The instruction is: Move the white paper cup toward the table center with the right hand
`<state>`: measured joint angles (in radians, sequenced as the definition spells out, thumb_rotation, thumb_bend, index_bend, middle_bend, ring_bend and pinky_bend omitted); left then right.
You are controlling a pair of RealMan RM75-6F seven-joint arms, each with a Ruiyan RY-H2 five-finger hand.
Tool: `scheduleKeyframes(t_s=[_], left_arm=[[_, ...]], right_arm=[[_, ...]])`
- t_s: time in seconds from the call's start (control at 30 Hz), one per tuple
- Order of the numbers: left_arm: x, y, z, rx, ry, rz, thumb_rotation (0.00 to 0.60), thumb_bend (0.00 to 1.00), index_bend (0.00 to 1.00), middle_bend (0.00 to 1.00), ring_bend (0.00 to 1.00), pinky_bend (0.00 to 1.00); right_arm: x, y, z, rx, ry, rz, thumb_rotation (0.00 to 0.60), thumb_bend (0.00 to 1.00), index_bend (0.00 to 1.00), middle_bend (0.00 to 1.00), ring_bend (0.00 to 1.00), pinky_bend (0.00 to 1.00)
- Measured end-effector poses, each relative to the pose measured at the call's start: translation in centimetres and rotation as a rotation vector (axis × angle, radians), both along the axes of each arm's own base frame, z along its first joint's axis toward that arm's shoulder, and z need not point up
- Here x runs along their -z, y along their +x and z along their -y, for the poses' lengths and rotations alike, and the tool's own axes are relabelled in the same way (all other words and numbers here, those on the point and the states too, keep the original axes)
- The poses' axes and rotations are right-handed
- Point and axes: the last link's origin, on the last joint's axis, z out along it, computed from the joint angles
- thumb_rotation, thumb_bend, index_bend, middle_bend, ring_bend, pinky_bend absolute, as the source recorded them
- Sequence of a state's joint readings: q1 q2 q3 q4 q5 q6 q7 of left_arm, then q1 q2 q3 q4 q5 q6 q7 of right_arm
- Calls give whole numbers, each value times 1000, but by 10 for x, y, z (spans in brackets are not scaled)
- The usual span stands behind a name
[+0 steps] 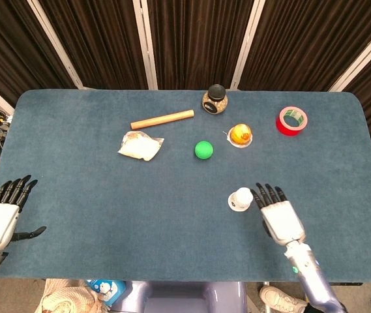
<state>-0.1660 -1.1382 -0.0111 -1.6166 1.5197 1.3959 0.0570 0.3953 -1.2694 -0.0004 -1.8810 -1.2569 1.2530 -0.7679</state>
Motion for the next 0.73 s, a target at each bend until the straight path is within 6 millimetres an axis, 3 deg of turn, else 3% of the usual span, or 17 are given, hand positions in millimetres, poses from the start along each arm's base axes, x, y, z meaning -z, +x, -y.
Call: scheduleKeyframes(t_s=[0.27, 0.5, 0.6, 0.73], left_arm=[[0, 2, 1, 24, 12, 6, 600, 21, 0, 0, 0, 18], [0, 3, 2, 53, 33, 4, 600, 21, 0, 0, 0, 18], [0, 3, 2, 61, 40, 0, 600, 21, 0, 0, 0, 18], [0, 3, 1, 70, 47, -1, 600, 21, 0, 0, 0, 18]], right_arm=[[-48, -34, -31, 22, -110, 81, 600, 416, 0, 0, 0, 110], [-93, -80, -65, 20, -281, 159, 600, 417, 0, 0, 0, 68], [-100, -92, -74, 35, -318, 177, 600, 417, 0, 0, 0, 61], [-104, -92, -71, 41, -360, 228, 600, 417, 0, 0, 0, 60]])
